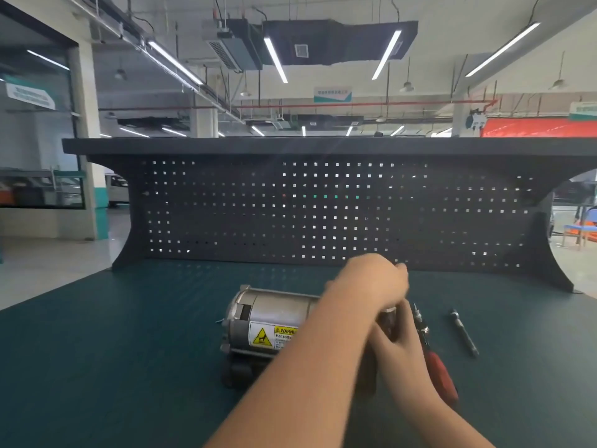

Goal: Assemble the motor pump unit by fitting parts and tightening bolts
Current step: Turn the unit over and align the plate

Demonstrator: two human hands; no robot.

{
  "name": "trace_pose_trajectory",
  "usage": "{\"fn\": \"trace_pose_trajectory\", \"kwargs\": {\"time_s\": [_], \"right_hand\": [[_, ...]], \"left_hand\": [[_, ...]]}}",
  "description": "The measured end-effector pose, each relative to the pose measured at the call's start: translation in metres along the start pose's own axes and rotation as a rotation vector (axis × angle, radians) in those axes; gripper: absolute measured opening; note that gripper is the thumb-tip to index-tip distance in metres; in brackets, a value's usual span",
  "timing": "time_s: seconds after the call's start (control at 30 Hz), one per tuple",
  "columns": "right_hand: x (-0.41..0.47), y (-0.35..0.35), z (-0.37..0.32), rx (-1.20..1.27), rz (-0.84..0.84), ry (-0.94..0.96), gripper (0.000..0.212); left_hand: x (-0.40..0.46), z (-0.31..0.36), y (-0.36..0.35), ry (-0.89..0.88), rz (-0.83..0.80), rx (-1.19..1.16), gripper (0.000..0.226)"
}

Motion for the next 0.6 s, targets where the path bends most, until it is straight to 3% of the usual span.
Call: {"fn": "trace_pose_trajectory", "kwargs": {"time_s": [0.07,0.13,0.2,0.3,0.37,0.47,0.6], "right_hand": [[0.014,0.005,-0.004,0.12,0.037,-0.04,0.052],[0.024,0.005,0.0,0.106,0.085,-0.036,0.047],[0.022,0.003,0.01,0.096,0.087,-0.084,0.042],[0.029,0.003,0.013,0.081,0.126,-0.13,0.042],[0.03,0.002,0.022,0.07,0.12,-0.135,0.046],[0.031,0.002,0.028,0.034,0.158,-0.093,0.048],[0.038,0.005,0.037,-0.029,0.212,-0.074,0.015]], "left_hand": [[-0.001,-0.037,0.028,-0.098,0.206,-0.107,0.051],[0.002,-0.096,0.046,-0.082,0.38,-0.164,0.063],[0.005,-0.153,0.041,0.025,0.317,-0.199,0.076],[0.019,-0.191,0.007,0.082,0.092,-0.483,0.08],[0.03,-0.197,-0.006,0.062,0.156,-0.62,0.072],[0.043,-0.192,-0.008,0.029,0.196,-0.649,0.059],[0.058,-0.184,-0.003,0.026,0.187,-0.612,0.048]]}}
Point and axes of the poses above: each hand's wrist, its own x-axis towards the middle knuckle, its own y-axis out of the back of the hand, z = x × y, the point moved 4 cm from there along x, towards the middle knuckle, and after that the axes turned 15 degrees about y, right-handed, at the moved point
